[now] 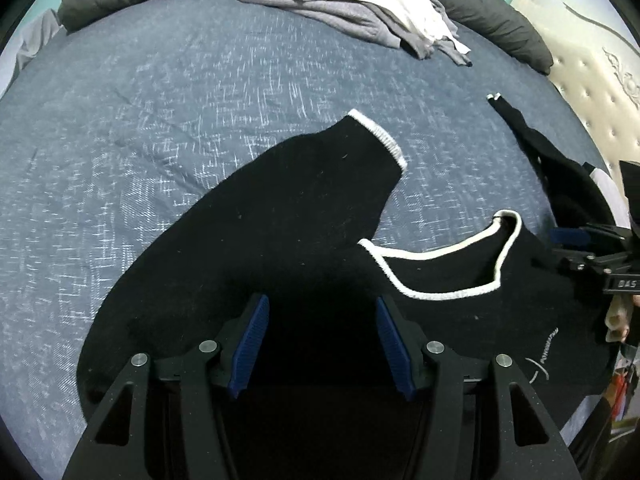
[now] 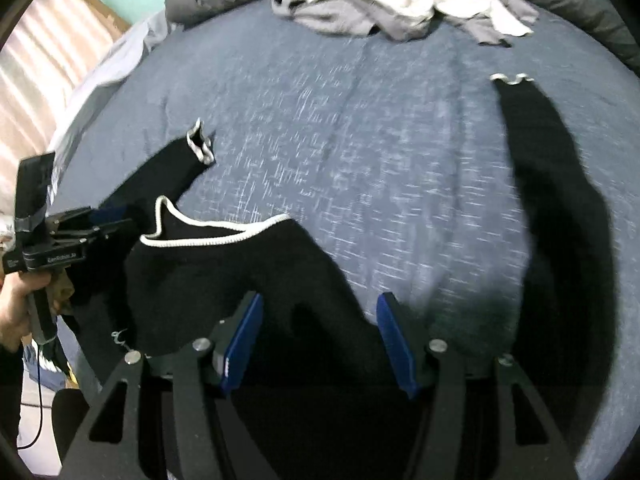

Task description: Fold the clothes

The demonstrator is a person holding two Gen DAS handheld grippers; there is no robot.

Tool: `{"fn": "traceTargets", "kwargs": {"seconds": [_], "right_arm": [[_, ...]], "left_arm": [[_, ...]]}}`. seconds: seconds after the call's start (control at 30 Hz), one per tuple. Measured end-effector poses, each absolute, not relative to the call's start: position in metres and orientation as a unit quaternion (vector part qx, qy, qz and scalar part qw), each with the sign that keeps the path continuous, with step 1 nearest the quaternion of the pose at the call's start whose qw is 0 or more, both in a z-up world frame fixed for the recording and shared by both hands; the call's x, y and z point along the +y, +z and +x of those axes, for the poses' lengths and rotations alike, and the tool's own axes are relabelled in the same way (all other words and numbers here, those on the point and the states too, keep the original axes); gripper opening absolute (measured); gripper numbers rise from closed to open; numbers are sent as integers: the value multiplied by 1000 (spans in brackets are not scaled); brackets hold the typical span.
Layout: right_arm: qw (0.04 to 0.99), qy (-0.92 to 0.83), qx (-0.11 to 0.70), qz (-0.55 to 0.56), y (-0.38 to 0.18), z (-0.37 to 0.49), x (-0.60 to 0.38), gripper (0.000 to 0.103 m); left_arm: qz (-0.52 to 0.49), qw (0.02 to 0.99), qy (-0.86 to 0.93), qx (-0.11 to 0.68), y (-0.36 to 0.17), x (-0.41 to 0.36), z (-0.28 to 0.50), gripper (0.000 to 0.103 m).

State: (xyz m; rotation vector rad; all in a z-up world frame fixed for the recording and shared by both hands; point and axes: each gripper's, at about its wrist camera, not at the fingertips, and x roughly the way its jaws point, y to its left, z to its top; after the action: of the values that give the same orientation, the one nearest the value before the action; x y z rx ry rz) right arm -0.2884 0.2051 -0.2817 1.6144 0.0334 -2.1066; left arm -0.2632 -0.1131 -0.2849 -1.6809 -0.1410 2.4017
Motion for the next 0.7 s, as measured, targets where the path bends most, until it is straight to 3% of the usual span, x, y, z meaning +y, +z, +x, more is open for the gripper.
{"fn": "traceTargets", "kwargs": {"seconds": [0.3,0.4,0.57,0.63,0.7], "right_arm": [[236,-752,39,614,-319,-294,183,60],[235,-757,47,608,-320,-292,180,59],[239,-771,51,588,-317,-284,178,29],[243,-776,65,578,-314,-279,176,16],[244,-783,58,569,-310,-276,179,10]], "left_arm": [[-564,115,818,-4,-294,-103,-257,61],[-560,118,820,1,-293,-102,-254,49],[-554,136,821,29,-290,-95,-247,15],[-546,138,826,32,-285,-95,-245,12],[-537,138,832,31,-279,-96,-243,12]]}}
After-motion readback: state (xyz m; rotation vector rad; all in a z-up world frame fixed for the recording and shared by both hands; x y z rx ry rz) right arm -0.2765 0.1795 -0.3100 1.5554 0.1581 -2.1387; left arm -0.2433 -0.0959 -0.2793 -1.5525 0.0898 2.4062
